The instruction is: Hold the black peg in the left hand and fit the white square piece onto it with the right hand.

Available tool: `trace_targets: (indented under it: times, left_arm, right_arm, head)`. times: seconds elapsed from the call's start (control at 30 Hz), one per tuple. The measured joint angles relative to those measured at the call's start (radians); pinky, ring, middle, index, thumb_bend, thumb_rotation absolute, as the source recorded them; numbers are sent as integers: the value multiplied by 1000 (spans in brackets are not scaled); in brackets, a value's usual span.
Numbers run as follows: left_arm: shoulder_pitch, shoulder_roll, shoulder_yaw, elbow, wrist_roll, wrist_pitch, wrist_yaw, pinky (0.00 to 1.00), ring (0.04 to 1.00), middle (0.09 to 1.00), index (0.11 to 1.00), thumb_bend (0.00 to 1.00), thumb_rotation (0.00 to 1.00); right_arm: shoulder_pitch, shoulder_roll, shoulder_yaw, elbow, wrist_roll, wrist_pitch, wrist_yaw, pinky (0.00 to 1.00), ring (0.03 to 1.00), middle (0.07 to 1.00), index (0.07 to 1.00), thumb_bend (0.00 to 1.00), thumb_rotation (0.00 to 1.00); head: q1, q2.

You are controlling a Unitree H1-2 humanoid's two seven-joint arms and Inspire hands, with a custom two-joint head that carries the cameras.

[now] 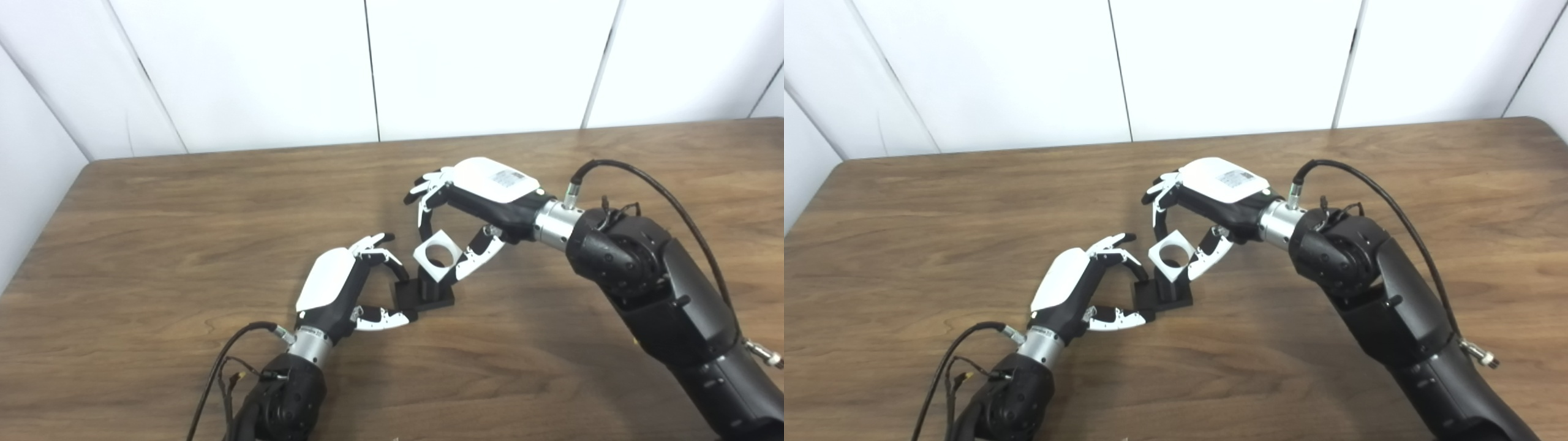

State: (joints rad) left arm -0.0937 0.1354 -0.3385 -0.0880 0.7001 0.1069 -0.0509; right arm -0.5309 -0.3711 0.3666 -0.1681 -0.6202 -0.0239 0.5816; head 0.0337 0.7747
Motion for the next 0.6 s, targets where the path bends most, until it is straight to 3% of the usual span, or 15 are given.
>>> trace_targets:
  times: [0.6]
  left_arm:
    - [0, 0, 1, -8, -2, 17, -12, 834, 928, 906, 491, 523, 75]
  right_arm:
    - [16, 7, 17, 7, -6, -3, 0, 936, 921, 835, 481, 519, 146]
  head:
    - [6, 9]
